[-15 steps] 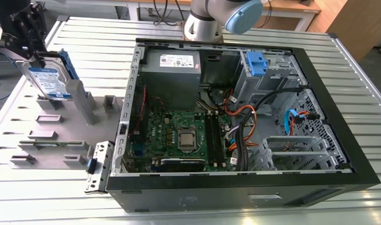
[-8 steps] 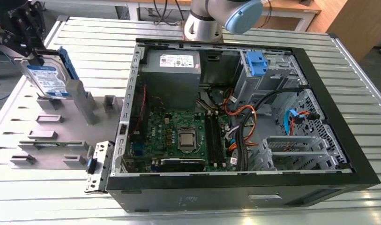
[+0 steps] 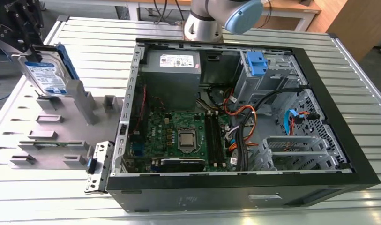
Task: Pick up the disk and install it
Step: 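Pick up the disk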
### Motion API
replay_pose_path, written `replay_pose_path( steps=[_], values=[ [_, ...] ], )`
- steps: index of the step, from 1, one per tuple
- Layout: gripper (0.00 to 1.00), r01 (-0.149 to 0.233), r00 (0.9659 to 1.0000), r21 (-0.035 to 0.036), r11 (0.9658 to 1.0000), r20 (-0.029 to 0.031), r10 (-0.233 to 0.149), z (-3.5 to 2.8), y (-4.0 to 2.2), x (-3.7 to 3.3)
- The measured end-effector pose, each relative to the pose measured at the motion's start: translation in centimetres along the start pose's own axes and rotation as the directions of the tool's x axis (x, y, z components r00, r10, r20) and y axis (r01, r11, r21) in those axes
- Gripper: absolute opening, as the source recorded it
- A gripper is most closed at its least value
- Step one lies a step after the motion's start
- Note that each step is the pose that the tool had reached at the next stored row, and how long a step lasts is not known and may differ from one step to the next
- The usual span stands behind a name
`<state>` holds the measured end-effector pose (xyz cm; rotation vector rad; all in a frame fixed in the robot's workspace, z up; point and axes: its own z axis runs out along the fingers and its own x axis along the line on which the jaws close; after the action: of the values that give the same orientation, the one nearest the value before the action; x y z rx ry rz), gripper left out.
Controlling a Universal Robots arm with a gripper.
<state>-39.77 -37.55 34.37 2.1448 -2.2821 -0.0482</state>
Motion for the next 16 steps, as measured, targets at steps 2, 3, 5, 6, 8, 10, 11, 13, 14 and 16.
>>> replay_pose_path(
  steps=[2, 3, 5, 6, 8, 10, 11, 13, 14, 16],
  values=[
    [0.35, 0.000, 1.0000, 0.0000, 1.0000, 0.0000, 0.000, -0.24, 0.01, -0.02],
    [0.35, 0.000, 1.0000, 0.0000, 1.0000, 0.0001, 0.000, -0.34, 0.01, -0.03],
    [0.35, 0.000, 1.0000, -0.0001, 1.0000, 0.0000, 0.000, -0.50, 0.02, -0.05],
    [0.35, 0.000, 1.0000, 0.0000, 1.0000, 0.0001, 0.000, -0.57, 0.02, -0.06],
    [0.35, 0.000, 1.0000, 0.0003, 1.0000, 0.0002, 0.000, -0.65, 0.03, -0.07],
    [0.35, 0.000, 1.0000, 0.0001, 1.0000, 0.0000, 0.000, -0.71, 0.03, -0.08],
    [0.35, 0.000, 1.0000, 0.0001, 1.0000, 0.0001, 0.000, -0.82, 0.03, -0.08],
    [0.35, 0.000, 1.0000, 0.0000, 1.0000, 0.0001, 0.000, -0.85, 0.03, -0.08],
    [0.35, 0.000, 1.0000, 0.0000, 1.0000, 0.0000, 0.000, -0.88, 0.03, -0.08],
    [0.35, 0.000, 1.0000, -0.0001, 1.0000, 0.0000, 0.000, -0.94, 0.03, -0.08]
  ],
)
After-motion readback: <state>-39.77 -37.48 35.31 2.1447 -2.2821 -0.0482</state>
